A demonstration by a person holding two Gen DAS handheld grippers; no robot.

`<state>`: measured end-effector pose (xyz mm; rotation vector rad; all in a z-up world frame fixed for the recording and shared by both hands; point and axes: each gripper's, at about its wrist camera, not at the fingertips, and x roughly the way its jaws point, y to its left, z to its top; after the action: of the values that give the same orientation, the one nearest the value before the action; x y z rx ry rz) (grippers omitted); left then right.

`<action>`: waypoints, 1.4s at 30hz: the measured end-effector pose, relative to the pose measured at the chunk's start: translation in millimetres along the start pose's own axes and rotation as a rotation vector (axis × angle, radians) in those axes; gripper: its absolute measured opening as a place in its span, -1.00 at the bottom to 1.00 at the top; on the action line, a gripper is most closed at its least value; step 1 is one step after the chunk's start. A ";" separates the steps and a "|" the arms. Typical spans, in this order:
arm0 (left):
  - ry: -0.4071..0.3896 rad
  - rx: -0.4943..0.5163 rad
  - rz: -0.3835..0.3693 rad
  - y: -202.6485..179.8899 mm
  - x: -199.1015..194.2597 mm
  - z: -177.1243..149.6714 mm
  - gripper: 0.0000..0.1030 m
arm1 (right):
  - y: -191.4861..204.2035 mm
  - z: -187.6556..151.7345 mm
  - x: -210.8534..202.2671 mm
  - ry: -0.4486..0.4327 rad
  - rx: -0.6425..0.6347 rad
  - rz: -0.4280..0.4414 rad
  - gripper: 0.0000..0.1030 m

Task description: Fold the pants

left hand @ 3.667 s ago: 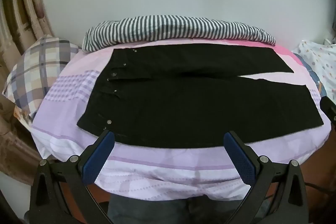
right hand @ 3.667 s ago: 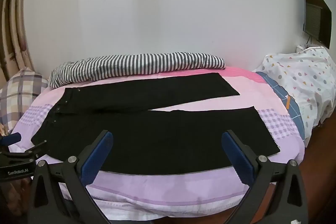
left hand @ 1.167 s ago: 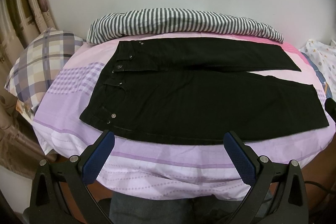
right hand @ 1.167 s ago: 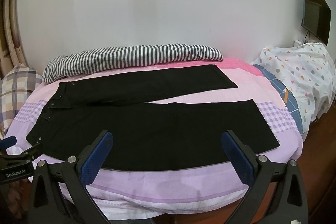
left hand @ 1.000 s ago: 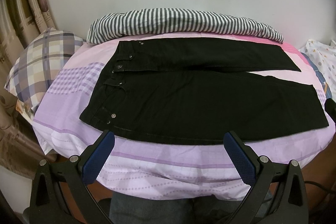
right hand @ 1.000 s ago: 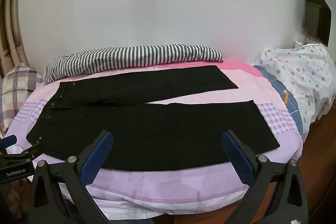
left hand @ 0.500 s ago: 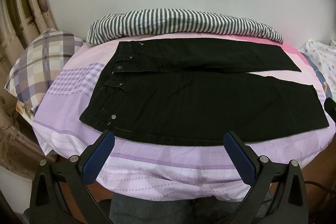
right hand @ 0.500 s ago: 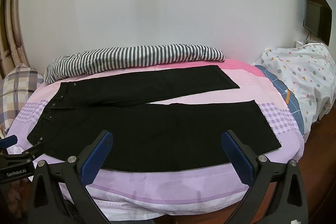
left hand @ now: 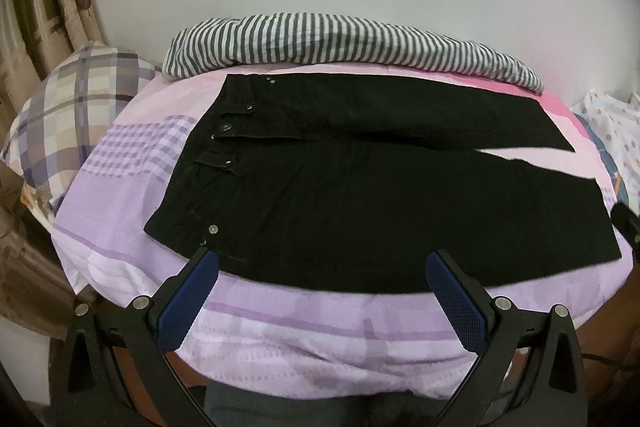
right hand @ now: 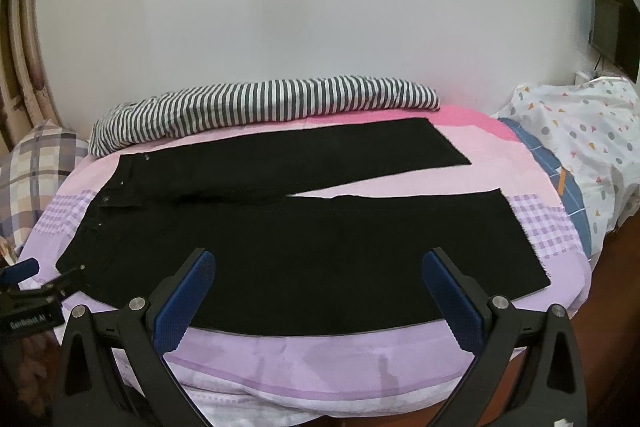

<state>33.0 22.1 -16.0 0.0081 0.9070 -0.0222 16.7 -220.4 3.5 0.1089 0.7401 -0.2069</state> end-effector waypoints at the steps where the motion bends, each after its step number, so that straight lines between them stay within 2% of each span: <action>1: 0.005 -0.013 -0.001 4.8 4.5 4.7 1.00 | -2.1 2.5 5.9 0.018 0.008 0.011 1.00; 6: 0.016 -0.073 0.008 36.8 27.3 34.5 0.96 | -10.5 16.3 23.2 0.039 0.041 0.040 1.00; 8: 0.022 -0.108 0.010 56.8 38.8 51.9 0.88 | -12.3 24.6 31.6 0.047 0.044 0.047 1.00; 10: 0.031 -0.140 -0.008 76.1 49.6 67.1 0.59 | -13.6 33.7 41.5 0.057 0.058 0.070 1.00; 11: 0.047 -0.165 -0.020 88.8 58.3 78.3 0.52 | -13.4 38.1 46.4 0.062 0.072 0.088 1.00; 13: 0.069 -0.219 -0.077 112.7 73.8 97.4 0.20 | -11.3 48.1 57.6 0.069 0.094 0.115 1.00; 16: 0.092 -0.310 -0.168 145.7 100.1 126.6 0.01 | -3.3 60.5 77.3 0.094 0.102 0.129 1.00; 19: 0.115 -0.396 -0.254 172.1 129.5 154.6 -0.06 | 7.5 70.5 97.9 0.119 0.100 0.146 1.00; 24: 0.143 -0.445 -0.304 195.3 177.2 191.4 -0.06 | 26.5 83.8 129.6 0.159 0.093 0.178 1.00; 26: 0.172 -0.486 -0.351 205.3 200.9 201.8 -0.06 | 30.5 89.5 141.4 0.169 0.095 0.189 1.00; 30: 0.219 -0.529 -0.350 221.4 240.8 214.1 -0.06 | 38.5 103.1 170.8 0.201 0.104 0.205 1.00; 35: 0.260 -0.574 -0.385 235.0 285.4 218.7 -0.30 | 48.8 118.9 201.6 0.225 0.090 0.202 1.00; 39: 0.285 -0.573 -0.416 238.2 309.4 223.5 -0.47 | 60.9 129.5 222.3 0.235 0.071 0.204 1.00; 42: 0.292 -0.572 -0.430 237.7 320.9 227.7 -0.49 | 69.5 136.0 235.2 0.237 0.062 0.211 1.00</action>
<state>415.4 250.9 -129.1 -0.7323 1.1660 -0.1641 290.8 -210.9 -54.5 0.2727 0.9521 -0.0145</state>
